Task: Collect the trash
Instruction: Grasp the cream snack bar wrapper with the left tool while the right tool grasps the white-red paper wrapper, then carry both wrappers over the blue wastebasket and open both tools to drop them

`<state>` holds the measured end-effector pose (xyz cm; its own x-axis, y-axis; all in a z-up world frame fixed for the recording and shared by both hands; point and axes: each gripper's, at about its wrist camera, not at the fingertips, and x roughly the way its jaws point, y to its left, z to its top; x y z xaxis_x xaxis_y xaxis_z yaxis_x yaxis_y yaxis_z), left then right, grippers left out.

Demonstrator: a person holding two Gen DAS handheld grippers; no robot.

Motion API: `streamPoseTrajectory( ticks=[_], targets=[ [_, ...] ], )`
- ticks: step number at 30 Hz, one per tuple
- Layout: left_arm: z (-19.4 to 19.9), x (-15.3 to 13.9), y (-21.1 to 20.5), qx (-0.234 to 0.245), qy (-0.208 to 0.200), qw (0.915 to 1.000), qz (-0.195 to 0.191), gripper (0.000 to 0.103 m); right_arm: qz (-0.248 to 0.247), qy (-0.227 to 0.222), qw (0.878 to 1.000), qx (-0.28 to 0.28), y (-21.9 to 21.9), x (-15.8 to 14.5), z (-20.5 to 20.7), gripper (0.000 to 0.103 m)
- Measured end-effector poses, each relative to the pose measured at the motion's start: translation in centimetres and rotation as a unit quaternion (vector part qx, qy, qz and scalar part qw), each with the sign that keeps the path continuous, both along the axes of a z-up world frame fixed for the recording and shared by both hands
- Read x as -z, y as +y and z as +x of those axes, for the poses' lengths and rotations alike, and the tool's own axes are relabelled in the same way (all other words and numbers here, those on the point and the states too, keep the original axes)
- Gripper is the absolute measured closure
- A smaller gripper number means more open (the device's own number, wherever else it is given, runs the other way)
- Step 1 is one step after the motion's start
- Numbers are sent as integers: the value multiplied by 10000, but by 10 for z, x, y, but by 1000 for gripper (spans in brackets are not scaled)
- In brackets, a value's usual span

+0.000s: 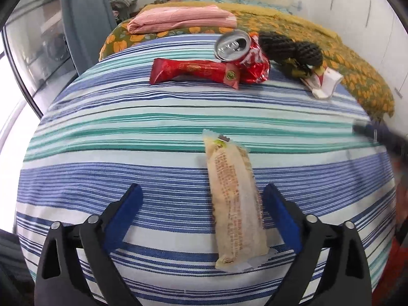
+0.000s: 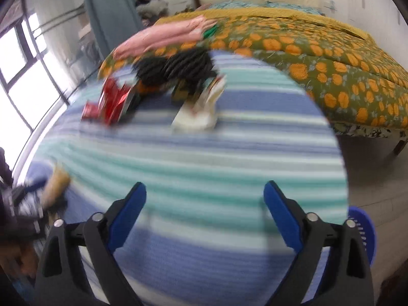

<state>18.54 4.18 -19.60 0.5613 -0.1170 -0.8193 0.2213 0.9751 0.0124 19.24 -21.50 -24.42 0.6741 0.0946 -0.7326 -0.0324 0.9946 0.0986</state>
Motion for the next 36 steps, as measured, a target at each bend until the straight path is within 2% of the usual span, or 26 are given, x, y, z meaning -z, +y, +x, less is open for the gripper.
streamPoseTrajectory(
  ticks=[2,7,10,11,12,14,17,22,25,28,31,34,36],
  targets=[
    [1,1,1,-12,26,10000,-68,7,155,8,9999,65,-5,-9,16,34],
    [1,1,1,-12,27,10000,-69,7,427,186,9988,124,-6,-18,63,43],
    [1,1,1,-11,28,10000,-71,6,559,211,9980,208,-7,-16,76,67],
    [1,1,1,-11,27,10000,-66,6,572,189,9979,243,-8,-16,77,84],
    [1,1,1,-11,27,10000,-67,6,544,168,9980,270,-9,-17,76,90],
    [1,1,1,-13,27,10000,-67,6,511,87,9983,257,-12,-20,68,94],
    [1,1,1,-14,26,10000,-67,6,585,3,9982,135,-17,-28,44,95],
    [1,1,1,-15,26,10000,-64,6,1178,113,9923,-364,-18,-30,-14,95],
    [1,1,1,-14,27,10000,-66,6,1807,434,9809,-572,-18,-17,-43,95],
    [1,0,1,-14,27,10000,-67,6,2043,645,9760,-396,-28,1,-54,95],
    [1,0,1,-14,27,10000,-70,6,2035,584,9773,-64,-45,8,-58,84],
    [1,0,1,-15,27,10000,-66,6,1780,495,9827,156,-54,8,-58,75],
    [0,0,1,-15,27,10000,-65,6,1544,435,9868,247,-57,5,-58,61]
  ],
)
